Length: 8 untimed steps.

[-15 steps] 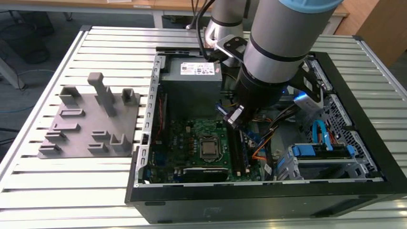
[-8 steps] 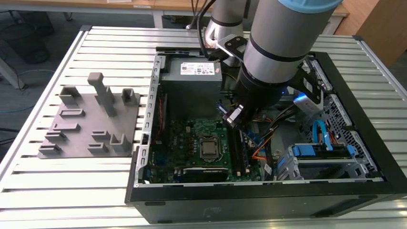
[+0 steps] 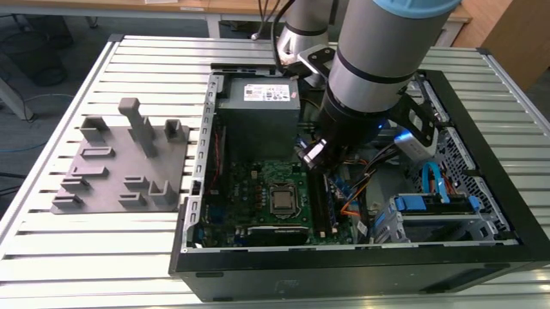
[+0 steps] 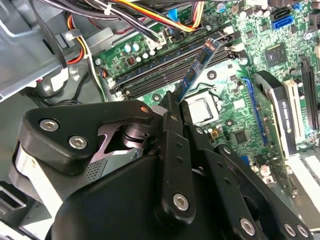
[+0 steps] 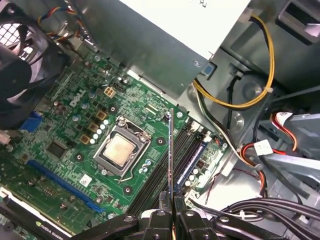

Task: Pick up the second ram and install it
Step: 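Insert the second ram into the second slot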

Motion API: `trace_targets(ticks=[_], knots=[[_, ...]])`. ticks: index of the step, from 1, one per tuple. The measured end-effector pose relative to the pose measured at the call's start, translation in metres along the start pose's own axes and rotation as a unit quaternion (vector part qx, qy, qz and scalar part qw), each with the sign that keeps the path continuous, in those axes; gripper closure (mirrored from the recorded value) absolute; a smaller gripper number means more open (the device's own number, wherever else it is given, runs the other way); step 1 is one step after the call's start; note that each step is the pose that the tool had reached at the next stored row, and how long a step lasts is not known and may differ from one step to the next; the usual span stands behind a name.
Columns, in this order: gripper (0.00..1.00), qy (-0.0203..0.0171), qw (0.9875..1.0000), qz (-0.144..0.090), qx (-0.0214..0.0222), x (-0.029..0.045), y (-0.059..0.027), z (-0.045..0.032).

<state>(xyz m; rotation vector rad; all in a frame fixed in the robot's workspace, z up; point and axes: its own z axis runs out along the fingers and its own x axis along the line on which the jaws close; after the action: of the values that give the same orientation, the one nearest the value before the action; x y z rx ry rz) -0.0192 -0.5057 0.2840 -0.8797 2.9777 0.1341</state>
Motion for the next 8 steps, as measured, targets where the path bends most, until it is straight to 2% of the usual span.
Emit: trace_targets(ticks=[8], knots=[[0.86, -0.0022, 0.9995, 0.03, 0.0018, 0.0, 0.0, 0.0002]])
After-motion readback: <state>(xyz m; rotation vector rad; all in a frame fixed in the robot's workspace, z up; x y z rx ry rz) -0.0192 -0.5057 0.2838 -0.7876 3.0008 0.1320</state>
